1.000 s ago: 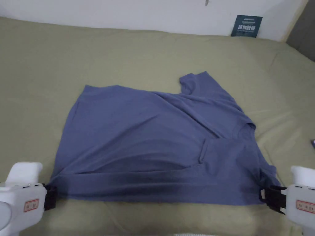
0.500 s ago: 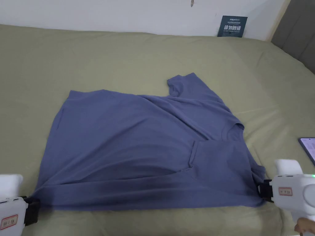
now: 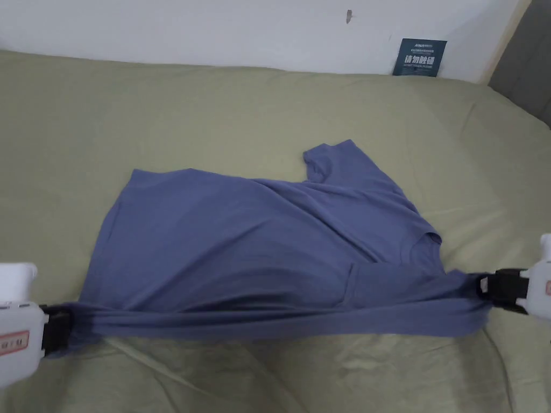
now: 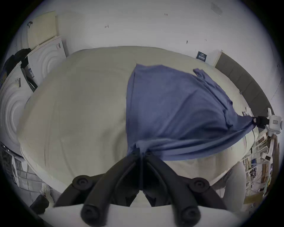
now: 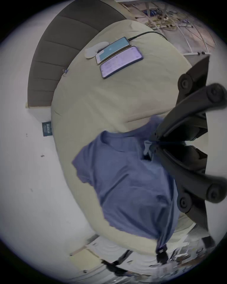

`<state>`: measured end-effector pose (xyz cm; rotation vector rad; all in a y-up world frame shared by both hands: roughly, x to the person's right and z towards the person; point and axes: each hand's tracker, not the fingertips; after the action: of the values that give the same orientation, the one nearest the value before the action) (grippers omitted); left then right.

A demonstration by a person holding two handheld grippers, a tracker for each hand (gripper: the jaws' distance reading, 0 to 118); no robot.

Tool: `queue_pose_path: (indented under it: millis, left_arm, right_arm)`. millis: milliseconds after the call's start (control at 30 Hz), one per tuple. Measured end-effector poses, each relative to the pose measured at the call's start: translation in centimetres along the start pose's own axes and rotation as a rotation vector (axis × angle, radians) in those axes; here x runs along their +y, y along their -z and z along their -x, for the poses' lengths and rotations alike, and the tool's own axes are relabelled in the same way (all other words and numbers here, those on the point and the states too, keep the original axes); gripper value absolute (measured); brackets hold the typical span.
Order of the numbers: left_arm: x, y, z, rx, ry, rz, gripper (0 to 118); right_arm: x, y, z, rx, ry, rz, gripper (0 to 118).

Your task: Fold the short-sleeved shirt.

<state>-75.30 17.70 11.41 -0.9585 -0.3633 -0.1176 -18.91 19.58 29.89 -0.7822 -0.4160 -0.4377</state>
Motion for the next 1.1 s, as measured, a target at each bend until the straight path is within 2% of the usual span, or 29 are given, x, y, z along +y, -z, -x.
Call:
queue_pose_path:
  millis: [233, 300, 433, 467, 500, 533, 567, 633, 667, 733, 833, 867, 900, 933, 967, 1000, 1033, 1100]
  left_arm:
    - [7.3, 6.6, -0.9, 0.065, 0.041, 0.018, 2]
    - [8.2, 9.1, -1.4, 0.097, 0.097, 0.048, 2]
    - [8.6, 12.3, -1.8, 0.103, 0.084, 0.089, 4]
    - [8.5, 12.7, -1.7, 0.093, 0.082, 0.1, 18]
    - [8.2, 12.5, -1.6, 0.091, 0.081, 0.099, 38]
    - [8.1, 12.4, -1.6, 0.094, 0.085, 0.09, 62]
    - [8.0, 12.2, -1.7, 0.11, 0.091, 0.088, 80]
    - [7.9, 11.3, -1.2, 0.12, 0.085, 0.084, 81]
    - [7.9, 10.4, -0.9, 0.087, 0.056, 0.065, 81]
    - [7.8, 8.4, -0.4, 0.048, -0.013, 0.045, 81]
    - [7.0, 4.9, 0.4, -0.024, -0.079, 0.011, 80]
    - [6.3, 3.5, 0.5, -0.036, -0.097, -0.012, 77]
    - [5.9, 3.0, 1.0, -0.043, -0.115, -0.031, 72]
    - [4.9, 2.0, 1.0, -0.053, -0.108, -0.041, 57]
    - [3.9, 1.2, 0.8, -0.052, -0.096, -0.035, 24]
    - [3.0, 0.9, 0.7, -0.054, -0.09, -0.025, 6]
    - [2.0, 1.0, 0.9, -0.053, -0.086, -0.02, 5]
    - [0.4, 0.8, 0.6, -0.058, -0.057, 0.0, 3]
  right_arm:
    - [5.4, 7.2, 1.7, -0.032, 0.024, 0.067, 2]
    - [5.8, 9.5, 2.1, -0.057, 0.014, 0.109, 2]
    - [5.4, 12.7, 2.7, -0.112, -0.013, 0.155, 3]
    - [5.5, 13.4, 2.3, -0.114, -0.017, 0.162, 16]
    - [5.3, 13.6, 2.3, -0.116, -0.019, 0.165, 43]
    - [5.2, 13.5, 2.2, -0.117, -0.017, 0.162, 77]
    - [5.1, 13.4, 2.4, -0.116, -0.02, 0.163, 93]
    - [4.9, 12.9, 2.4, -0.114, -0.047, 0.155, 91]
    - [4.8, 12.1, 2.8, -0.129, -0.09, 0.126, 88]
    - [5.0, 10.6, 3.0, -0.169, -0.145, 0.1, 78]
    - [4.2, 7.4, 3.4, -0.141, -0.138, 0.04, 57]
    - [3.7, 6.4, 3.3, -0.122, -0.125, 0.02, 43]
    - [3.2, 5.6, 3.4, -0.109, -0.114, 0.002, 22]
    - [2.5, 4.9, 3.4, -0.102, -0.11, -0.003, 0]
    - [1.4, 4.1, 3.3, -0.104, -0.098, -0.015, 0]
    - [0.7, 3.7, 3.1, -0.085, -0.097, -0.027, 0]
    - [-0.1, 3.5, 3.0, -0.048, -0.105, -0.012, 0]
    - [-1.7, 3.2, 3.0, -0.055, -0.105, 0.002, 0]
